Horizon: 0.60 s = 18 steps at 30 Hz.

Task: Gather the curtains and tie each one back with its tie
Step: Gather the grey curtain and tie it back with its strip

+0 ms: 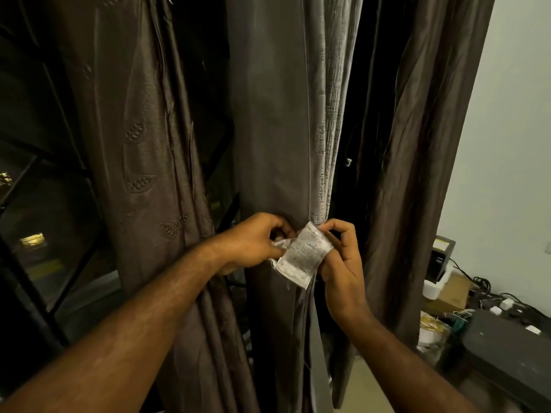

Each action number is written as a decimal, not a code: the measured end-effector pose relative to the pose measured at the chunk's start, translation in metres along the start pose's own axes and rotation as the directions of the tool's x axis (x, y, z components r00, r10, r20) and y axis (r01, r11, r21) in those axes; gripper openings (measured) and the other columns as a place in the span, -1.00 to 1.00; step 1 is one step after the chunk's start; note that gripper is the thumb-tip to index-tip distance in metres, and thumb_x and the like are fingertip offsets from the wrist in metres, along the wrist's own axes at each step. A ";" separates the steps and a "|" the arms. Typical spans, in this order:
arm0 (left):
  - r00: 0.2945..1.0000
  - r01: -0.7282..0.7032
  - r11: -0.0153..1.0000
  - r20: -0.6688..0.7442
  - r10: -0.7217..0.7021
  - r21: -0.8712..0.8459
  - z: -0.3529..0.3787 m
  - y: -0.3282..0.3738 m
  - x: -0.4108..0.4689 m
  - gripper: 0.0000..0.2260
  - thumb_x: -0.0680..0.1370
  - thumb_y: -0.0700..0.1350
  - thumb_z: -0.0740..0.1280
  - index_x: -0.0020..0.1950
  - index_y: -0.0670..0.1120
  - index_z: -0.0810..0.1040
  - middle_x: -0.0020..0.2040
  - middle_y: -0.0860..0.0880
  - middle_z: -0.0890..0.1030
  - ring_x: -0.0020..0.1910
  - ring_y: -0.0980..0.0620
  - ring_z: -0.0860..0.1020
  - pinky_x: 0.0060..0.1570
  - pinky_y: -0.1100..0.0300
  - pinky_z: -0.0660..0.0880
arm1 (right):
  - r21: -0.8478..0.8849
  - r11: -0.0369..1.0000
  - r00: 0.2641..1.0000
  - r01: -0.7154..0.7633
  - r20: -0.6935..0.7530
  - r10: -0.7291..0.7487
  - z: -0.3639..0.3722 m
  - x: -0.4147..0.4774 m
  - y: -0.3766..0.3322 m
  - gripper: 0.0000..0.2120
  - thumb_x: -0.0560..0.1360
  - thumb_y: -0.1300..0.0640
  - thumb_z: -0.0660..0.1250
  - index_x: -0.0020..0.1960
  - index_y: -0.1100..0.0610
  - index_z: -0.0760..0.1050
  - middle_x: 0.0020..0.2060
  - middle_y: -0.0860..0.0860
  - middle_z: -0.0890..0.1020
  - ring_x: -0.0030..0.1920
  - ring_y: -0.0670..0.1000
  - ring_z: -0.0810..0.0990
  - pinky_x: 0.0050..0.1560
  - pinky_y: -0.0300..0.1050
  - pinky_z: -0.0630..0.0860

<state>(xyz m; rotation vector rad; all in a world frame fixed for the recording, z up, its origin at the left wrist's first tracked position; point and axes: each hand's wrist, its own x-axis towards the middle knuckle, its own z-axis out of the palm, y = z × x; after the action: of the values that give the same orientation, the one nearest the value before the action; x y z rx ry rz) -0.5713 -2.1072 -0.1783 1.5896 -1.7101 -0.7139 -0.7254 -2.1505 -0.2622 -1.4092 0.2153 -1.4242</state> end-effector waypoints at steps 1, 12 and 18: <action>1.000 0.012 1.000 0.011 -0.012 -0.001 0.000 0.002 -0.002 -0.74 0.40 -0.34 0.50 0.05 -0.17 0.60 0.03 -0.24 0.64 -0.08 -0.02 0.60 0.06 -0.03 0.56 | -0.015 1.000 0.999 -0.002 -0.033 0.002 0.001 0.000 0.000 -0.82 0.52 0.10 0.25 0.09 -0.08 0.50 -0.03 0.04 0.64 -0.05 0.08 0.65 -0.11 -0.02 0.62; 0.956 0.116 0.990 0.281 -0.089 -0.081 -0.001 0.002 -0.014 -0.31 0.34 -0.41 0.52 0.32 0.07 0.37 0.16 0.03 0.63 0.12 0.04 0.63 -0.26 0.07 0.63 | -0.396 0.898 0.976 0.191 -0.019 -0.216 -0.003 0.008 -0.007 -0.77 0.53 0.19 0.30 0.09 -0.08 0.61 -0.06 -0.13 0.71 -0.04 -0.08 0.70 -0.03 -0.17 0.61; 0.985 -0.066 0.978 0.171 0.032 0.198 -0.005 -0.007 -0.011 -0.49 0.40 -0.45 0.44 0.27 -0.10 0.47 0.18 -0.03 0.59 0.20 0.05 0.56 0.20 0.11 0.53 | 0.267 0.940 0.882 -0.210 -0.363 0.300 0.005 0.023 -0.015 -0.90 0.38 0.17 0.23 -0.25 0.08 0.52 -0.30 0.04 0.54 -0.20 0.03 0.54 -0.16 -0.06 0.49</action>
<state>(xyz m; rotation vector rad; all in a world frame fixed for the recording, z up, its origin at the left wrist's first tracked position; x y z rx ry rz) -0.5632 -2.0968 -0.1818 1.6560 -1.9925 -0.6822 -0.7234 -2.1594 -0.2358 -0.8600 0.4739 -1.4492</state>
